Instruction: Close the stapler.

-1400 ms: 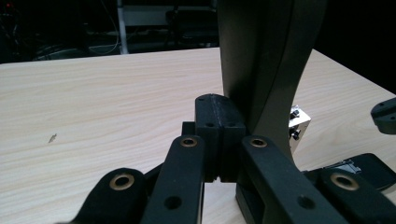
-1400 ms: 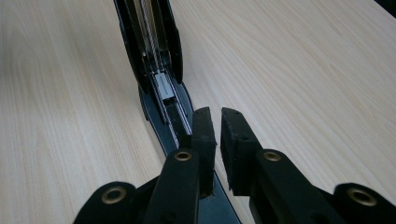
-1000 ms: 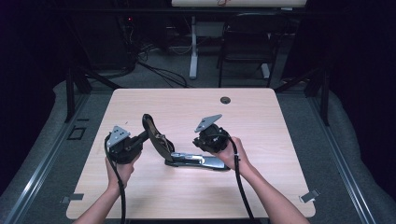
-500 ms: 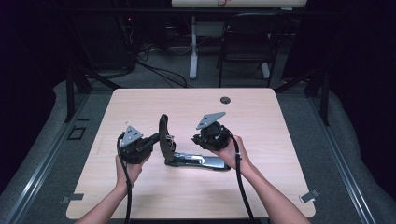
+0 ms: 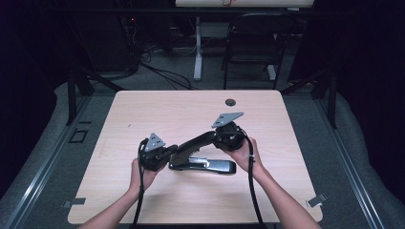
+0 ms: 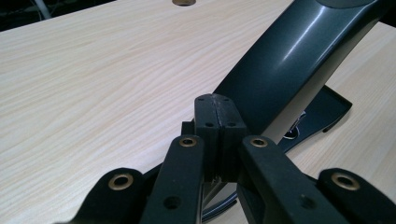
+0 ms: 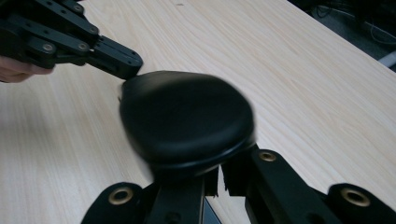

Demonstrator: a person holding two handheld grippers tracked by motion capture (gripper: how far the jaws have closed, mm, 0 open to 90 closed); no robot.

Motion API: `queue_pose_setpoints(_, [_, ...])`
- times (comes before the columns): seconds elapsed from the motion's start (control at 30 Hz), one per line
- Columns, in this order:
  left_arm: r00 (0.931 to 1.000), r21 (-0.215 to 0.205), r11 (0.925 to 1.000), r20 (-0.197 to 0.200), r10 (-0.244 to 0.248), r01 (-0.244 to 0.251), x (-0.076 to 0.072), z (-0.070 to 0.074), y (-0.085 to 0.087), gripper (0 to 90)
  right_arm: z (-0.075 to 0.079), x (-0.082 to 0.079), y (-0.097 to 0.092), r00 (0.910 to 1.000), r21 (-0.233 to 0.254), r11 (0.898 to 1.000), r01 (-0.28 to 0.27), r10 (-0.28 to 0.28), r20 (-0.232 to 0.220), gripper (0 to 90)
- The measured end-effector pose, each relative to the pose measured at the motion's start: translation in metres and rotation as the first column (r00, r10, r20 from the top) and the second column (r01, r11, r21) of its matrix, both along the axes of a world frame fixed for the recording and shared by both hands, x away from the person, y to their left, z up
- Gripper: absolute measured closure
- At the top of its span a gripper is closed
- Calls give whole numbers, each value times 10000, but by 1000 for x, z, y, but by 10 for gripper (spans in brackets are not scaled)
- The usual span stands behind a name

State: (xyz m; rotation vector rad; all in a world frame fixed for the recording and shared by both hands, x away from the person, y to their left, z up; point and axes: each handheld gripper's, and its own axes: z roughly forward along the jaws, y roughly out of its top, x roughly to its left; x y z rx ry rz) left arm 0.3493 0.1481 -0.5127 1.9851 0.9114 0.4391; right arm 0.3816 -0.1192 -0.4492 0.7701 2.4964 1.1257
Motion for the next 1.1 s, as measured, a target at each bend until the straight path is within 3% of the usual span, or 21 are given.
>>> queue_pose_setpoints(0.23, [9984, -22, 9999, -558, 115, -117, 5, -6, 4, 888, -6, 0, -12, 9998, -167, 9997, 192, -192, -3, 868])
queue_pose_setpoints(0.47, [9972, 83, 9999, -741, -68, 75, 6, -8, 6, 873, -10, -1, -20, 9997, -301, 9993, 236, -237, -22, 869])
queue_pose_setpoints(0.57, [9950, -195, 9997, -990, -140, 121, 8, -7, 9, 825, -13, -3, -24, 9996, -255, 9993, 272, -275, -119, 871])
queue_pose_setpoints(0.63, [9952, -218, 9996, -972, 146, -168, 11, -7, 13, 809, -15, -3, -27, 9993, -303, 9992, 268, -276, -251, 873])
queue_pose_setpoints(0.8, [9918, -30, 9996, -1249, 275, -281, 15, -6, 18, 694, -24, -2, -33, 9982, -479, 9985, 267, -292, -527, 873])
queue_pose_setpoints(1.0, [9814, 141, 9958, -1689, 917, -906, 20, -6, 20, 461, -30, -5, -37, 9969, -712, 9969, 346, -394, -675, 872])
queue_pose_setpoints(1.1, [9758, 273, 9941, -1898, 1082, -1050, 22, -7, 22, 406, -32, -4, -38, 9958, -775, 9963, 372, -434, -806, 873])
